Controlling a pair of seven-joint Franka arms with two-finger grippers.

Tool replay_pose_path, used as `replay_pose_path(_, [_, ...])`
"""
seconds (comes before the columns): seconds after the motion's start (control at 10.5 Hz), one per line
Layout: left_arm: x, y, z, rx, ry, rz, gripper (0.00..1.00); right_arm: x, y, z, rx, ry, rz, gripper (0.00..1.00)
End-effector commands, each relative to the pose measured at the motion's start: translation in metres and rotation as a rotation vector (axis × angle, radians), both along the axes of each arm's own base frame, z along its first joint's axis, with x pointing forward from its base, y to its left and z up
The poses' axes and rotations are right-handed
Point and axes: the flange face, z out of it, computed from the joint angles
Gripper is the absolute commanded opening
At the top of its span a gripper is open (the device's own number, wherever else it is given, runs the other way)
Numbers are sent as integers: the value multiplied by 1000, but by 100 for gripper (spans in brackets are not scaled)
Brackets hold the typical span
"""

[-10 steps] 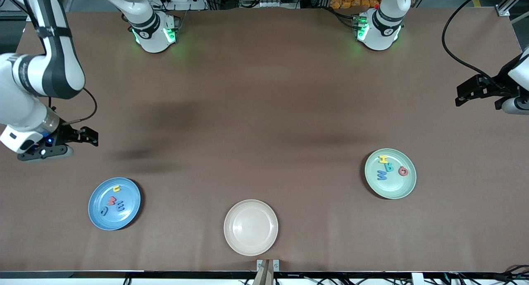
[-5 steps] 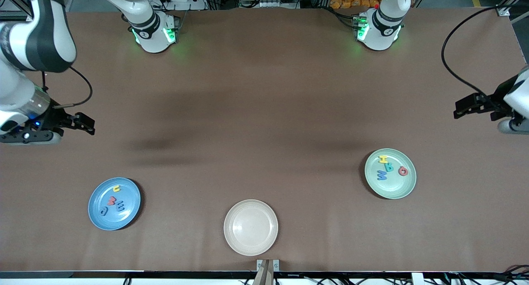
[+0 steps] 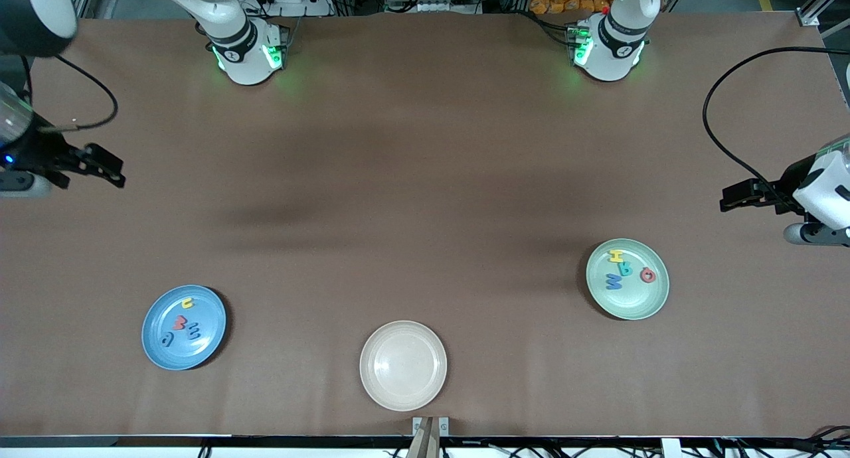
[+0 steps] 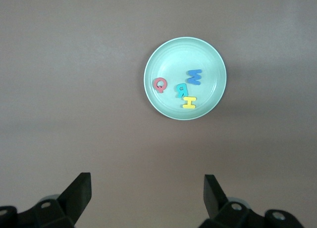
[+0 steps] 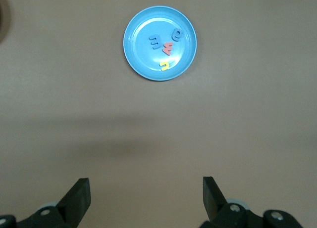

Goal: Sort upper and lower case letters into plates

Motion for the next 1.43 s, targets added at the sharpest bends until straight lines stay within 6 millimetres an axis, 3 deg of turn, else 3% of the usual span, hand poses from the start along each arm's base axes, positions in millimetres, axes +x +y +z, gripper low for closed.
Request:
replay_pose_path(0.0, [-14, -7, 36, -7, -53, -10, 100, -5, 9, 34, 14, 10, -31, 100])
replay_pose_path(0.29, [-39, -19, 79, -2, -85, -15, 100, -8, 10, 61, 74, -19, -42, 100])
replay_pose_path(0.57, [-49, -17, 101, 10, -119, -21, 100, -8, 15, 67, 69, -16, -71, 100])
replay_pose_path(1.34, [-48, -17, 101, 9, -121, -24, 100, -9, 12, 62, 42, 7, -71, 100])
